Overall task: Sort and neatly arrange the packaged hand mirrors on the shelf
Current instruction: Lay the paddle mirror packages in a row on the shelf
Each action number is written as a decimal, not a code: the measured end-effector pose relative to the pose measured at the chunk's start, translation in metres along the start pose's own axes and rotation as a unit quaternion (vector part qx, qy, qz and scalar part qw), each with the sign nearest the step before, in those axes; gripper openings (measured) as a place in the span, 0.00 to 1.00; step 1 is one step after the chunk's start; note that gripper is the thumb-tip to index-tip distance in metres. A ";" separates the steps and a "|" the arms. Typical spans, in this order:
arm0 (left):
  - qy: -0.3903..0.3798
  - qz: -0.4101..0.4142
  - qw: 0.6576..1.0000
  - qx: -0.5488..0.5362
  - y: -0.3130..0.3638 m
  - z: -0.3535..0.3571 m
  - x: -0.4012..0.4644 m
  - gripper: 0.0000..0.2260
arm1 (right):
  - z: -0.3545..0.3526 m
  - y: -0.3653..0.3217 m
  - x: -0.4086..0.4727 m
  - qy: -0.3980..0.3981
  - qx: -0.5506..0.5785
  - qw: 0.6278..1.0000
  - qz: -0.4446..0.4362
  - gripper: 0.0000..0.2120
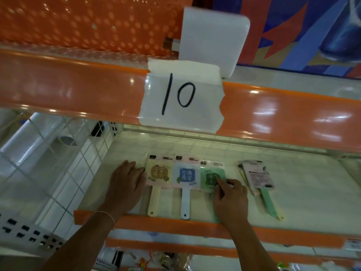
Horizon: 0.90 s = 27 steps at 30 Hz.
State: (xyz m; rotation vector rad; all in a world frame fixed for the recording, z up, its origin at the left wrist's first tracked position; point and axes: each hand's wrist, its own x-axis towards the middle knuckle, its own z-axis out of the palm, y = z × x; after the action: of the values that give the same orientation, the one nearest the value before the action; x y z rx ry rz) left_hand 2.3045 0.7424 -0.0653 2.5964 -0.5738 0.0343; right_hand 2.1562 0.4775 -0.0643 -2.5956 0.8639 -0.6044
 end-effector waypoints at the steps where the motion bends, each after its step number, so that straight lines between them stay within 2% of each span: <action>1: 0.001 0.002 1.000 0.001 0.000 0.000 0.000 0.29 | 0.000 0.000 0.000 0.002 0.005 1.000 0.001 0.13; 14: 0.009 0.012 1.000 0.012 -0.002 0.001 -0.001 0.28 | -0.004 -0.003 -0.001 -0.009 0.019 1.000 0.004 0.14; 19: 0.003 0.010 1.000 0.015 -0.001 0.002 -0.002 0.29 | -0.010 -0.012 0.000 -0.038 0.003 0.999 0.013 0.20; 27: -0.015 0.009 1.000 0.022 0.002 -0.002 -0.005 0.32 | 0.001 -0.063 0.024 -0.159 -0.028 0.979 -0.125 0.31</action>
State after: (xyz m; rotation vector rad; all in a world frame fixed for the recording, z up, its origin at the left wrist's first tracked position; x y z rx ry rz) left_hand 2.2997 0.7436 -0.0635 2.6372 -0.6143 0.0153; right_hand 2.2041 0.5102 -0.0307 -2.7699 0.4642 -0.2171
